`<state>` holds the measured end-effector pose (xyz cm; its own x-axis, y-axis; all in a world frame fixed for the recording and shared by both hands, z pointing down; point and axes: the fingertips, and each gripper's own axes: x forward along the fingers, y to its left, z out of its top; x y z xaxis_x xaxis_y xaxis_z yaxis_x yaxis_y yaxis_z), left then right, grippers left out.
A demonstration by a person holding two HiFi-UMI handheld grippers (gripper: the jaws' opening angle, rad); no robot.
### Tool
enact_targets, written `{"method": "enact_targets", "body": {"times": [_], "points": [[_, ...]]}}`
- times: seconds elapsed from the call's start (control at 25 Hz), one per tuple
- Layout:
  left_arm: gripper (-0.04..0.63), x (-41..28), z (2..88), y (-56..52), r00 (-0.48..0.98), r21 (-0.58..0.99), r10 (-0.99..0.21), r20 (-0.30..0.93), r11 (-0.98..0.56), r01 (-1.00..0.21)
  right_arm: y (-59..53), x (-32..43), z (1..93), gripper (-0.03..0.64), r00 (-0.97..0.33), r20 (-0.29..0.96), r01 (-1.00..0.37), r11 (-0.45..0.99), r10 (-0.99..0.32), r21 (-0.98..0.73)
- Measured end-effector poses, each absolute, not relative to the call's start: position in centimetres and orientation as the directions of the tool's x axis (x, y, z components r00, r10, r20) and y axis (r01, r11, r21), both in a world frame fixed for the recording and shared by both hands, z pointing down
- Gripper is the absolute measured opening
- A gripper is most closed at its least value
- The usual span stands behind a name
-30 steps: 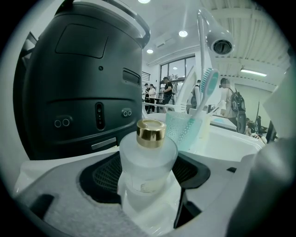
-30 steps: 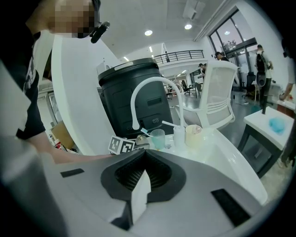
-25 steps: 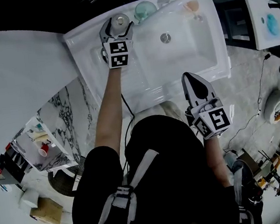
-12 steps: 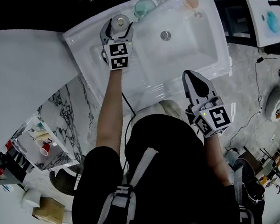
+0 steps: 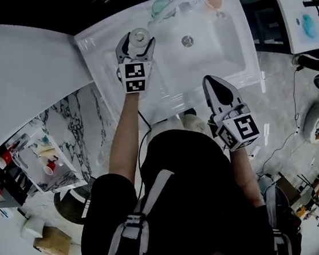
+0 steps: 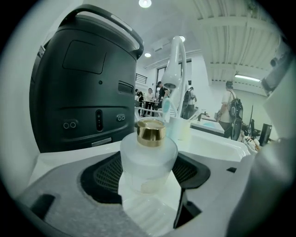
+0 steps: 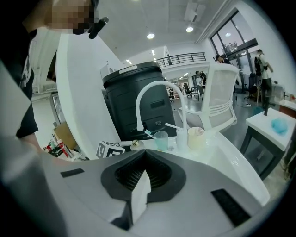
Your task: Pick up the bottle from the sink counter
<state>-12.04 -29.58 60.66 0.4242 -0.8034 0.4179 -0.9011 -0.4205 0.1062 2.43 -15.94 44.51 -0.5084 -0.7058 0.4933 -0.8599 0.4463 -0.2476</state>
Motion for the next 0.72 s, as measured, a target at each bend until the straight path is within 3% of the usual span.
{"method": "enact_targets", "body": {"times": [0.72], "points": [[0.322, -2.8, 54.0, -17.5, 0.473, 0.084, -0.799, 0.371, -0.478, -0.874, -9.1, 10.4, 42.2, 0.003, -0.579, 0.388, -0.815, 0.512, -0.717, -0.270]]}}
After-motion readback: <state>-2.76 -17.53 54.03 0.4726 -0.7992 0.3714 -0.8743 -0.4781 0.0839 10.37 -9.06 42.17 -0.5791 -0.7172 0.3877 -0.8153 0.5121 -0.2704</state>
